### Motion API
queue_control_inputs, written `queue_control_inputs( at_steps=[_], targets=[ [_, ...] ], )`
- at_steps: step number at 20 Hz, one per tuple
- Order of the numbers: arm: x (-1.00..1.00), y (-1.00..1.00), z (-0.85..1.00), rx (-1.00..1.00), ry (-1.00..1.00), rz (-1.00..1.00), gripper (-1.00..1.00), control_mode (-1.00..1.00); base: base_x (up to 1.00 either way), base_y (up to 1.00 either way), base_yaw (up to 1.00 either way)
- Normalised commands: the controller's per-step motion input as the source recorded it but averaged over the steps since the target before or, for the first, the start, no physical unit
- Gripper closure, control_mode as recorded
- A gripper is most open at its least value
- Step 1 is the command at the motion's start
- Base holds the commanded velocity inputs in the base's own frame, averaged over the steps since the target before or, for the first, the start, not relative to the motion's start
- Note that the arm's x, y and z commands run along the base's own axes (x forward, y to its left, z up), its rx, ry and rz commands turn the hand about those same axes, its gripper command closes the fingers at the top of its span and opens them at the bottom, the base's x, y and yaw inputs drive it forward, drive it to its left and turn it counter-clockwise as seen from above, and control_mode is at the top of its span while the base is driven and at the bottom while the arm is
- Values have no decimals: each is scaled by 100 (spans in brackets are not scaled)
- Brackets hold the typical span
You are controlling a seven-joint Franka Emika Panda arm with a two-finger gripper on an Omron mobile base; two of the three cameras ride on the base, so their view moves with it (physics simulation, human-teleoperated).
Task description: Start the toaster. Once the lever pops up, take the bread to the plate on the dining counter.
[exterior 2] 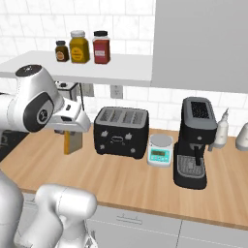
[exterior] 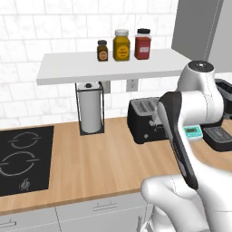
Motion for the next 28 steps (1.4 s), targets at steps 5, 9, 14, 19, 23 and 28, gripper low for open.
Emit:
queue_control_inputs(
  at_steps=[5,9,14,19,23,28],
  targets=[
    [-4,0,0,0,0,3,100,-100,0,0,0],
    [-16,0,0,0,0,1,100,100,-40,0,0],
    [0,0,0,0,0,0,100,100,-100,27,25],
    [0,0,0,0,0,0,100,100,-51,29,93],
    [0,0,0,0,0,0,100,100,-21,0,100],
    [0,0,0,0,0,0,100,100,-20,0,100]
  ],
)
